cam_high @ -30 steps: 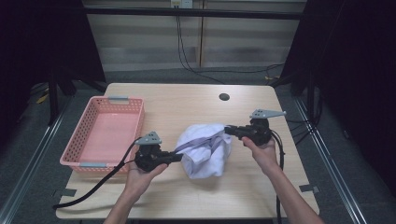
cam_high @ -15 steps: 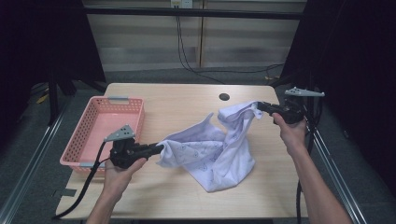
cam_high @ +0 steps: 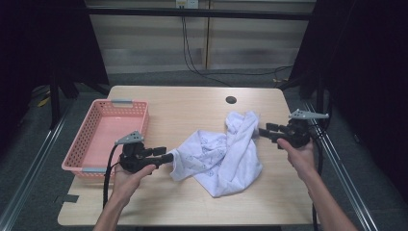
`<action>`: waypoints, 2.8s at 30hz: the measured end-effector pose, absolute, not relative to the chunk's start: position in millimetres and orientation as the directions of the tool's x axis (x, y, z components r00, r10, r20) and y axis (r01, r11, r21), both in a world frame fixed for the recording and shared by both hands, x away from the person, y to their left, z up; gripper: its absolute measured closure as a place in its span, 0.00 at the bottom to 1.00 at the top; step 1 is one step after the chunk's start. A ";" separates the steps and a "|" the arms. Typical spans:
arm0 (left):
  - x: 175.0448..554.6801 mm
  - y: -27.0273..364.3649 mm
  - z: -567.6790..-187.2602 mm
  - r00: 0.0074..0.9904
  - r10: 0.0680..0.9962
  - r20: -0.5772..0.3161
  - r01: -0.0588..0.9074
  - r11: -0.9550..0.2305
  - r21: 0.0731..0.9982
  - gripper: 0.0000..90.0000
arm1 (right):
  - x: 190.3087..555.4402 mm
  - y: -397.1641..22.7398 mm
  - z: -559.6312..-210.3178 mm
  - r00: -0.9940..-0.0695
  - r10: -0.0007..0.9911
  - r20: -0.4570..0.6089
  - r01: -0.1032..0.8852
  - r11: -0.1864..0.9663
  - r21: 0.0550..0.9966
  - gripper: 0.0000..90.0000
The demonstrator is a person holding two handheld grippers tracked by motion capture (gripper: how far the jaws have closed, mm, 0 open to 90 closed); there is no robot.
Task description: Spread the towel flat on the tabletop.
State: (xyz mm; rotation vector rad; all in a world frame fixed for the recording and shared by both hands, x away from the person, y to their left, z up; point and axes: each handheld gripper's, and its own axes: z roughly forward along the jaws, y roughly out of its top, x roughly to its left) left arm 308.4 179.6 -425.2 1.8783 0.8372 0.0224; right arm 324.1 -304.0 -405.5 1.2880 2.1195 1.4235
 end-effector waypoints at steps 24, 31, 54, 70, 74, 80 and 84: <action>321.3 142.8 -496.9 0.786 0.540 -0.302 0.583 -0.482 0.655 0.81 | 286.5 -246.6 -499.7 -0.675 0.705 0.218 0.613 0.371 0.698 0.72; 310.1 134.2 -495.5 0.796 0.513 -0.322 0.580 -0.492 0.649 0.93 | 306.8 -259.4 -499.8 -0.642 0.728 0.242 0.647 0.344 0.680 0.93; 300.6 117.1 -497.7 0.813 0.465 -0.350 0.570 -0.514 0.640 0.81 | 314.6 -292.7 -468.4 -0.591 0.764 0.259 0.592 0.193 0.782 0.64; 291.5 38.7 -502.4 0.835 0.391 -0.388 0.549 -0.539 0.639 0.95 | 260.9 -263.0 -467.0 -0.690 0.665 0.286 0.574 0.263 0.775 0.64; 291.7 38.7 -493.8 0.853 0.359 -0.379 0.521 -0.543 0.658 0.73 | 250.1 -257.3 -469.1 -0.705 0.641 0.304 0.578 0.271 0.770 0.69; 298.5 73.7 -474.9 0.826 0.411 -0.385 0.546 -0.418 0.726 0.68 | 234.1 -235.7 -470.5 -0.757 0.563 0.330 0.566 0.312 0.763 0.73; 303.5 84.0 -485.5 0.815 0.448 -0.368 0.557 -0.425 0.714 0.74 | 227.7 -211.4 -481.6 -0.800 0.471 0.370 0.562 0.376 0.737 0.68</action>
